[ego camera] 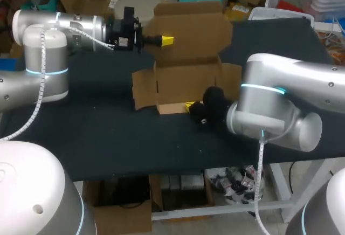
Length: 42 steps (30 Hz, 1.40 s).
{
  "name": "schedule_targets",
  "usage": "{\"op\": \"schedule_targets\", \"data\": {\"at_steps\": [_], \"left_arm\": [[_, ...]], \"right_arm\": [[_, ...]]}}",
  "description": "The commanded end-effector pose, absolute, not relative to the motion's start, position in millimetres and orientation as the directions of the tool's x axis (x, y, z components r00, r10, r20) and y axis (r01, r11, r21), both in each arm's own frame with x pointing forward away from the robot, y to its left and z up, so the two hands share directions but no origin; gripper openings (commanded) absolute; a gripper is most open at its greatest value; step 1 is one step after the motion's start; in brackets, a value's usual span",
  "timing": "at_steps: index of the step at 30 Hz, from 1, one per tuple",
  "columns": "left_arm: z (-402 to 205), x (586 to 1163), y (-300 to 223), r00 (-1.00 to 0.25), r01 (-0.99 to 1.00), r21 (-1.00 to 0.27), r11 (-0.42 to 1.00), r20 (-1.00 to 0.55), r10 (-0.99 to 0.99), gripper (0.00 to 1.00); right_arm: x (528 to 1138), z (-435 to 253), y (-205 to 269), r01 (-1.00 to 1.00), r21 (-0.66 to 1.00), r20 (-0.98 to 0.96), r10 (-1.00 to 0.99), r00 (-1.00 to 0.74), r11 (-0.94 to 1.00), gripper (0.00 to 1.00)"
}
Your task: Assemble the packaging by folding the flat box into shape, placing the metal phone stand inside, and closing the box properly
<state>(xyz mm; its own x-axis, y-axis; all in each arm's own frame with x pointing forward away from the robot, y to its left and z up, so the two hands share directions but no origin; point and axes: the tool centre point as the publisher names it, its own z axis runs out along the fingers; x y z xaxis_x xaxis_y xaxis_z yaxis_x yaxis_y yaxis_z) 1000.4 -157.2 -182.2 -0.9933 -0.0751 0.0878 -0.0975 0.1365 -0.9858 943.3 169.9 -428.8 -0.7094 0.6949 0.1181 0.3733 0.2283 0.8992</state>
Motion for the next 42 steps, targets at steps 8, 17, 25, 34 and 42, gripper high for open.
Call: {"op": "schedule_targets", "data": {"at_steps": [8,17,25,34,42], "left_arm": [[-188,982,-160,-0.991,-0.115,-0.985,0.131,0.105,-0.08,0.0],[-195,957,-166,-0.989,-0.13,-0.983,0.129,0.121,-0.081,0.0],[-200,941,-165,-0.99,-0.133,-0.983,0.126,0.125,-0.069,0.0],[-211,938,-165,-0.989,-0.145,-0.981,0.131,0.139,-0.05,0.0],[-218,936,-164,-0.99,-0.141,-0.98,0.137,0.141,-0.011,0.0]], "right_arm": [[940,-447,173,0.371,0.902,0.117,0.7,-0.705,0.223,0.0],[940,-447,173,0.371,0.902,0.117,0.7,-0.705,0.223,0.0],[940,-447,173,0.371,0.902,0.117,0.7,-0.705,0.223,0.0],[940,-447,173,0.371,0.902,0.117,0.7,-0.705,0.223,0.0],[940,-447,173,0.371,0.902,0.117,0.7,-0.705,0.223,0.0]]}}
